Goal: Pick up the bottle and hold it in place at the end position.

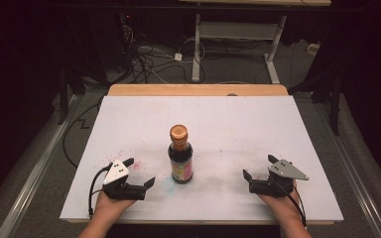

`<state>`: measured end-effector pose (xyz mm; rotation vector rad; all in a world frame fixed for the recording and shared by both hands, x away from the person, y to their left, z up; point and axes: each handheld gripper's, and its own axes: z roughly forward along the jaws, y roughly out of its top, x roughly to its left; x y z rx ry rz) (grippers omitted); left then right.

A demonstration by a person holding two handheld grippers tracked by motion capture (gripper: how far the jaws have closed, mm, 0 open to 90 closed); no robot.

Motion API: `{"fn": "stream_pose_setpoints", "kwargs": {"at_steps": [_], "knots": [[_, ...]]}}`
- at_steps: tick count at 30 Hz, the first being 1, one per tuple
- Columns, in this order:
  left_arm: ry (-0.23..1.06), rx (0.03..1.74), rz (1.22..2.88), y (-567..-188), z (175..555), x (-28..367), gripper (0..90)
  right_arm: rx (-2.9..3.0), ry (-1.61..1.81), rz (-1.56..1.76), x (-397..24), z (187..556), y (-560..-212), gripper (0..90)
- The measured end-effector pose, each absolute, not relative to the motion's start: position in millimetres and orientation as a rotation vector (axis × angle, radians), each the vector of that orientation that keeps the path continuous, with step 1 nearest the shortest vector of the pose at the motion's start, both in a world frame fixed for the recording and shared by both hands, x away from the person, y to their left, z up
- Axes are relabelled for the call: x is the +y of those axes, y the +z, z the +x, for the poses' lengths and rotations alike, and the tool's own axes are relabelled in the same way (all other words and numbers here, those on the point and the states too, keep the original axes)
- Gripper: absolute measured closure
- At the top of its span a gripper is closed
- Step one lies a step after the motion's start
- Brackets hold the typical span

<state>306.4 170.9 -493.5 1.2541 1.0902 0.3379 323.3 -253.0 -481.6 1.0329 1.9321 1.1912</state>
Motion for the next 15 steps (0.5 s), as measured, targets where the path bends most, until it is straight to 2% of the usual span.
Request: {"fn": "stream_pose_setpoints", "kwargs": {"at_steps": [15], "knots": [[0.296,1.035,1.274,-476.9,293.5,155.5,0.0,1.933,1.189,1.035,-252.5,323.4,-481.6,0.3]]}}
